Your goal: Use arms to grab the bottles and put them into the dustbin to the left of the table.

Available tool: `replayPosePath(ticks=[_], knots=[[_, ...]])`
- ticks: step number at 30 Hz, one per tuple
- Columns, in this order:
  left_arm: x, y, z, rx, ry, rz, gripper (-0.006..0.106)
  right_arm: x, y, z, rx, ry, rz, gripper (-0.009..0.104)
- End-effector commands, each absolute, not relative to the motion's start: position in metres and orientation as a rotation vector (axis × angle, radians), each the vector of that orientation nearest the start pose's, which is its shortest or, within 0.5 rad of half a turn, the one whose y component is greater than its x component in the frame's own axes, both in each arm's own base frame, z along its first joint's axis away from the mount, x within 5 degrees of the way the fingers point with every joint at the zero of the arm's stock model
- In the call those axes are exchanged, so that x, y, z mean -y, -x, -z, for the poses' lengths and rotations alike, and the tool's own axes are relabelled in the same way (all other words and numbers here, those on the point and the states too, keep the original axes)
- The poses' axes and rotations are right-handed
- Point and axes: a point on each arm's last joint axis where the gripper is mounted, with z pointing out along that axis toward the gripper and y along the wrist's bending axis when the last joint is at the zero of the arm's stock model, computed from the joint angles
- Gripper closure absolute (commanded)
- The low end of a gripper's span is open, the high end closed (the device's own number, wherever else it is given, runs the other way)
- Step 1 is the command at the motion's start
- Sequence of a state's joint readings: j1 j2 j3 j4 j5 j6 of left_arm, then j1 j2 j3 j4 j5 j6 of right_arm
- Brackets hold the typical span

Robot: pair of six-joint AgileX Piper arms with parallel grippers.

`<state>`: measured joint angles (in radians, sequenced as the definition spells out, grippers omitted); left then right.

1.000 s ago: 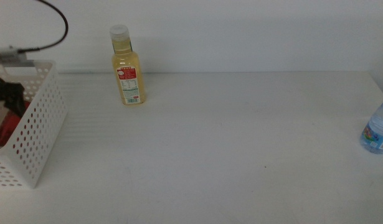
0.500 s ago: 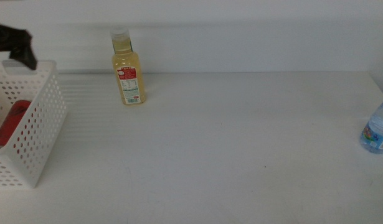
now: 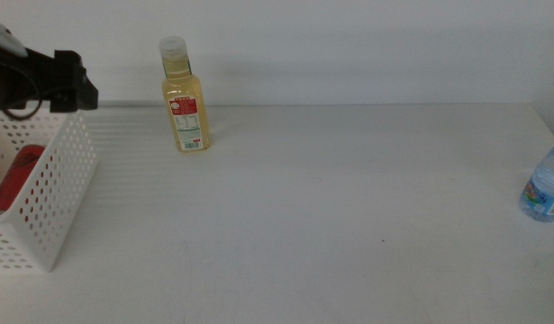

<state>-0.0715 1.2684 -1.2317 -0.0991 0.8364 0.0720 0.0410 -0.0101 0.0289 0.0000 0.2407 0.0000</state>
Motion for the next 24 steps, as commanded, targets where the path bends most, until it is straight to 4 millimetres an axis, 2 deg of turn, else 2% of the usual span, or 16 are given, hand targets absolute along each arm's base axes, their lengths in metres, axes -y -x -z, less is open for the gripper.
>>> replayPosePath(ticks=[1,4,9,14,19,24], knots=[[0.032,-0.250,-0.397,-2.209,-0.133,0.143,0.012,-0.002,-0.054,-0.193,-1.637,0.046,-0.010,0.016],[0.039,-0.240,-0.396,-2.162,-0.168,0.160,0.012,-0.002,-0.054,-0.193,-1.637,0.046,-0.010,0.016],[0.052,-0.221,-0.386,-1.937,-0.224,0.182,0.012,-0.002,-0.054,-0.193,-1.637,0.046,-0.010,0.016],[0.056,-0.210,-0.363,-1.737,-0.222,0.202,0.012,-0.002,-0.054,-0.193,-1.637,0.046,-0.010,0.016],[0.053,-0.204,-0.337,-1.653,-0.200,0.196,0.012,-0.002,-0.054,-0.193,-1.637,0.046,-0.010,0.016],[0.052,-0.203,-0.311,-1.680,-0.200,0.190,0.012,-0.002,-0.054,-0.193,-1.637,0.046,-0.010,0.016]])
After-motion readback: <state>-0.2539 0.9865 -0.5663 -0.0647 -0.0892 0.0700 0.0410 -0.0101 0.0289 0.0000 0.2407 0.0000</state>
